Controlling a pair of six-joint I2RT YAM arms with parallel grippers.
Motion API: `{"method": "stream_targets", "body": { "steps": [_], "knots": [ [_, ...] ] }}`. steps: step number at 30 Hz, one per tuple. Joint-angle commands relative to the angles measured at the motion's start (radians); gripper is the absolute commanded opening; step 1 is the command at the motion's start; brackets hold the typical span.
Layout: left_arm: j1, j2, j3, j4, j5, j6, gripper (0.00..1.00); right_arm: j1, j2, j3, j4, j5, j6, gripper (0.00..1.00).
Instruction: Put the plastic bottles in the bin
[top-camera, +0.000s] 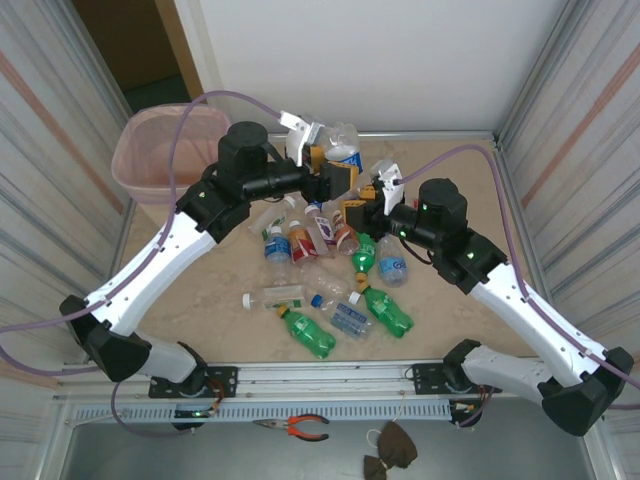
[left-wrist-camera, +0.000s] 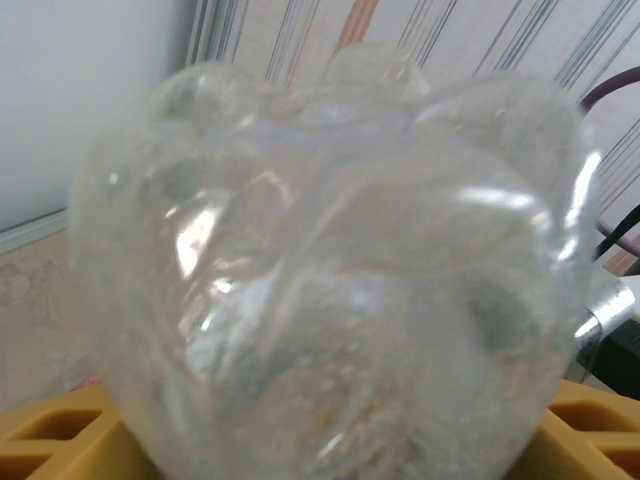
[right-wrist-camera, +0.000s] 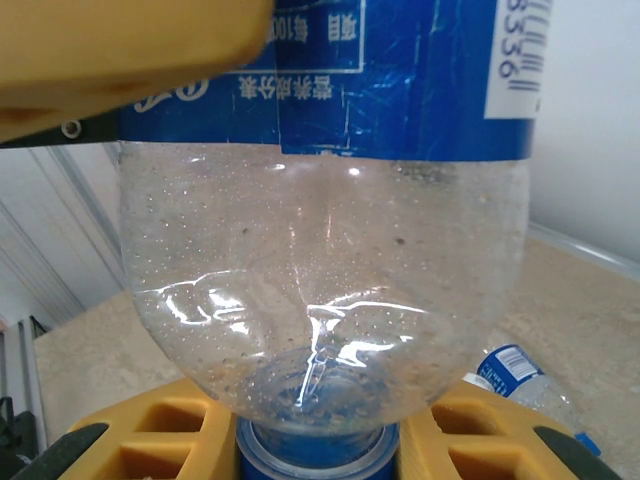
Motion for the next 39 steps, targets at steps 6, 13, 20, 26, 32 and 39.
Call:
{"method": "stream_targets", "body": {
  "steps": [6,13,20,26,32,39],
  "knots": [
    [-0.005,-0.005,0.023,0.061,0.034,-0.014,0.59,0.02,0.0,0.041,0.036,0.031,-0.016,0.0],
    [-0.005,-0.009,0.02,0.067,0.03,-0.01,0.55,0.025,0.0,0.047,0.029,0.041,-0.01,0.0],
    [-0.005,-0.014,0.026,0.051,0.01,0.016,0.54,0.025,-0.007,0.05,0.01,0.044,-0.003,0.34],
    [0.024,-0.028,0.042,-0.003,-0.007,0.045,0.54,0.026,-0.033,0.049,-0.025,0.053,0.002,0.62],
    [0.115,-0.042,0.097,-0.116,-0.011,0.098,0.53,0.029,-0.073,0.043,-0.059,0.083,-0.002,0.67],
    [0.326,-0.045,0.23,-0.327,-0.019,0.209,0.54,0.03,-0.086,0.051,-0.083,0.105,-0.019,0.68]
  ]
}}
